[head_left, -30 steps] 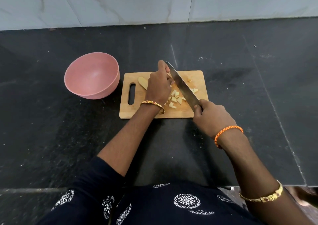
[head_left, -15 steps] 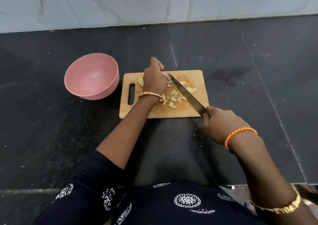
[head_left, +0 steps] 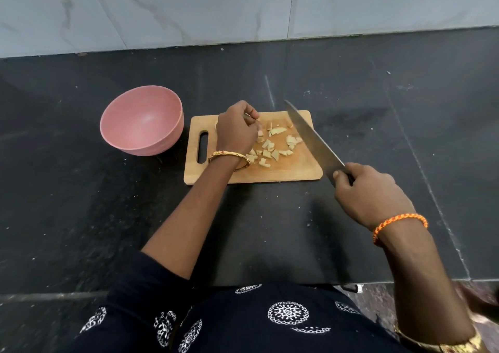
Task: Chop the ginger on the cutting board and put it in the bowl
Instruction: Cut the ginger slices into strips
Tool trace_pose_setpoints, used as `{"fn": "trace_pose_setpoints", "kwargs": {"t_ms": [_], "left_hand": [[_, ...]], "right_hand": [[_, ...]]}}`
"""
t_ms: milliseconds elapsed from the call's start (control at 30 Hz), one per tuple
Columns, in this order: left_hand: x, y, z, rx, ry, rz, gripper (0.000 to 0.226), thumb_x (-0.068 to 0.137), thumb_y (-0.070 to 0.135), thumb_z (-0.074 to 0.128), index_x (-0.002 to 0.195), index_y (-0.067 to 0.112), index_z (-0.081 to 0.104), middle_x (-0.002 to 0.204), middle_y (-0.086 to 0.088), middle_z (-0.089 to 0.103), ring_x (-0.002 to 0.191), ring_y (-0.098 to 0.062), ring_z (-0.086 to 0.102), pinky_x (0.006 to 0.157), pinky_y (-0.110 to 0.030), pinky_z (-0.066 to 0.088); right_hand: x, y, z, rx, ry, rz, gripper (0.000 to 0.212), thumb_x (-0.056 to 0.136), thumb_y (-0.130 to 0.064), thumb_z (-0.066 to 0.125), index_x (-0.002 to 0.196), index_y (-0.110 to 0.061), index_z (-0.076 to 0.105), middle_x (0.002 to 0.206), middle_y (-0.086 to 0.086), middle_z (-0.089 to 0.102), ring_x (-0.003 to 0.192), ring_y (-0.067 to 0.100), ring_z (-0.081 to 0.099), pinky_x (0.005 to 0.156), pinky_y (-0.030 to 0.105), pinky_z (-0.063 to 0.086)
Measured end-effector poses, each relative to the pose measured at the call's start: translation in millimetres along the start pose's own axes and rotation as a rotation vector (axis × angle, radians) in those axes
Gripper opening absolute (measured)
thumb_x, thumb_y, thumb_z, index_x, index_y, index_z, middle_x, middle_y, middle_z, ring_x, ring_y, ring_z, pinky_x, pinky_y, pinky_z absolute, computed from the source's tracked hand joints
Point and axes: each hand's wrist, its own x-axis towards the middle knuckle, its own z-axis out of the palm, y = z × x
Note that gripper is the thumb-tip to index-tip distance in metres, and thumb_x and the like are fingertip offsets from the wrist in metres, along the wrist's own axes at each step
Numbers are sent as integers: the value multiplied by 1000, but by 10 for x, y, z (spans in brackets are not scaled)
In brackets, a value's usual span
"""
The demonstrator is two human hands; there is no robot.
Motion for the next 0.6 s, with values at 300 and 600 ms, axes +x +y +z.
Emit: {"fn": "trace_pose_setpoints", "kwargs": {"t_ms": [300,600], "left_hand": [[-270,-244,-318,-108,327,33,28,87,-5,44,102,11,62,111,-1,60,107,-9,55,94,-15,43],[-93,-493,-189,225,5,115,36,89,16,58,124,11,54,131,-6,52,126,-19,43,107,-28,32]], "right_hand": [[-46,12,176,-110,92,21,26,98,-28,35,103,-20,59,67,3,51,64,25,53,60,30,43],[6,-123,257,-73,92,-14,24,96,-32,41,88,-17,57,73,7,58,73,31,59,65,35,50]]}}
